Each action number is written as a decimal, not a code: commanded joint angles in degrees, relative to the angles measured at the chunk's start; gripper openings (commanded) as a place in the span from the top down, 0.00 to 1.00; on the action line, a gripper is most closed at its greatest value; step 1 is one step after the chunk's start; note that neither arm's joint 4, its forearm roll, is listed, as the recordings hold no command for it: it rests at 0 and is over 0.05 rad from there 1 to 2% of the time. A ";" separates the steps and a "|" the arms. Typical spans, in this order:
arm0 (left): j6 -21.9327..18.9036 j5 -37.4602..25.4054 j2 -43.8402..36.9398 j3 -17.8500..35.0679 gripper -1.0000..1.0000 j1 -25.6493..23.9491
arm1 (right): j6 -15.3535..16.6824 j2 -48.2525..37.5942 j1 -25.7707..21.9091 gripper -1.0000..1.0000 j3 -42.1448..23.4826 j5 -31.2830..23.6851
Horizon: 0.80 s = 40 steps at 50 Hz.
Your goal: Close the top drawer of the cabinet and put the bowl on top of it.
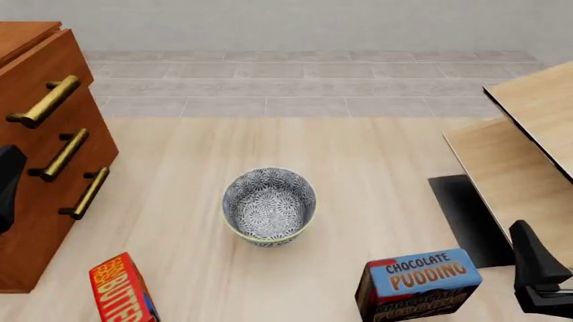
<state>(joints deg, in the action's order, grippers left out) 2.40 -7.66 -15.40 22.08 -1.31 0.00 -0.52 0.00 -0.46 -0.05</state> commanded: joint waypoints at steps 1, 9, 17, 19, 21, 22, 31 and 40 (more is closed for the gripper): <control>-0.11 0.61 -3.67 2.37 0.00 0.60 | 0.00 0.12 -0.01 0.00 0.12 0.03; -0.38 4.04 -7.73 1.42 0.00 1.38 | 0.01 0.12 0.00 0.00 0.12 0.03; 0.00 6.92 -10.02 0.65 0.00 2.57 | 0.01 0.11 -0.01 0.00 0.12 0.03; 0.35 7.55 -10.76 0.53 0.00 3.02 | 0.00 0.11 0.00 0.00 0.12 0.03; 0.16 7.93 -10.96 0.43 0.00 3.07 | -0.01 0.11 -0.01 0.00 0.12 0.03; 0.16 7.93 -10.96 0.43 0.00 3.07 | -0.01 0.11 -0.01 0.00 0.12 0.03; 0.16 10.30 -12.99 -0.42 0.00 3.57 | 0.01 0.11 -0.01 0.00 0.12 0.03; -0.14 12.38 -13.88 -0.52 0.00 4.12 | 0.00 0.11 0.00 0.00 0.12 0.03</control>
<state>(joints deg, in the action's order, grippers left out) 2.38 2.50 -27.82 22.02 2.12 0.00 -0.52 -0.01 -0.46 -0.05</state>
